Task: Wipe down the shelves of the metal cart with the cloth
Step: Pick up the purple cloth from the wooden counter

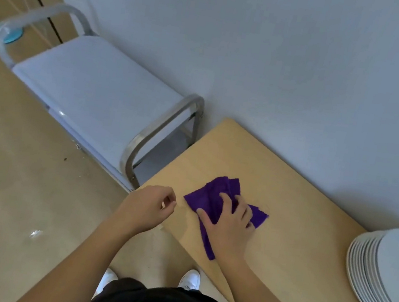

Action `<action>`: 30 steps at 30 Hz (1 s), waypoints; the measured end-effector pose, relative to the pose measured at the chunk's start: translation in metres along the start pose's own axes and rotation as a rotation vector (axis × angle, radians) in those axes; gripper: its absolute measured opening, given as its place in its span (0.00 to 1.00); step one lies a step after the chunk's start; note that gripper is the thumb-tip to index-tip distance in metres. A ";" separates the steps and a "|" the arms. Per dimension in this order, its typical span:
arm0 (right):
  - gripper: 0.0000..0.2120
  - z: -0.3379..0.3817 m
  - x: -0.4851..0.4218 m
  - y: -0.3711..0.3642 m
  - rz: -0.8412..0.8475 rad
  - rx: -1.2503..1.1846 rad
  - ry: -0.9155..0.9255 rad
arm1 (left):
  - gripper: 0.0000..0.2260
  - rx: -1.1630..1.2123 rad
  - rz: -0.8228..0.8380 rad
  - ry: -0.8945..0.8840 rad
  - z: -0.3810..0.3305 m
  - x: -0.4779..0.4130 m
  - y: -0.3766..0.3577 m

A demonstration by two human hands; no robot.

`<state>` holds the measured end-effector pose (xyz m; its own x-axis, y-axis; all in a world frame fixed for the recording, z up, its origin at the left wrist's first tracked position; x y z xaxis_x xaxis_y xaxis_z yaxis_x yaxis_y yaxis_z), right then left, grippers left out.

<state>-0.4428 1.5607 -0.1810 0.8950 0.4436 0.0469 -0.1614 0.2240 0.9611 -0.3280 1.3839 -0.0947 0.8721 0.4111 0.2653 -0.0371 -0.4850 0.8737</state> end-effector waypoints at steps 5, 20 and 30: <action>0.17 0.026 -0.007 0.000 0.153 -0.164 0.028 | 0.06 0.028 -0.020 0.005 0.022 0.010 0.007; 0.10 0.339 0.014 0.020 0.356 -0.781 0.423 | 0.04 0.069 -0.196 0.314 0.231 0.093 0.104; 0.11 0.488 0.025 -0.034 0.477 -0.721 0.569 | 0.04 0.118 -0.278 0.494 0.358 0.127 0.145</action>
<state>-0.2120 1.1407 -0.0792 0.3742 0.9251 0.0649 -0.8261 0.3007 0.4767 -0.0482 1.0894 -0.0806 0.5088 0.8334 0.2160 0.2400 -0.3782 0.8941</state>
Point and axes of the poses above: each hand's wrist, its own x-axis away from the middle knuckle, its own y-axis out of the back of the hand, z = x × y, the point moved 2 cm from there along -x, towards the middle knuckle, and after that the axes turned 5 degrees about -x, right-handed, at the moved point
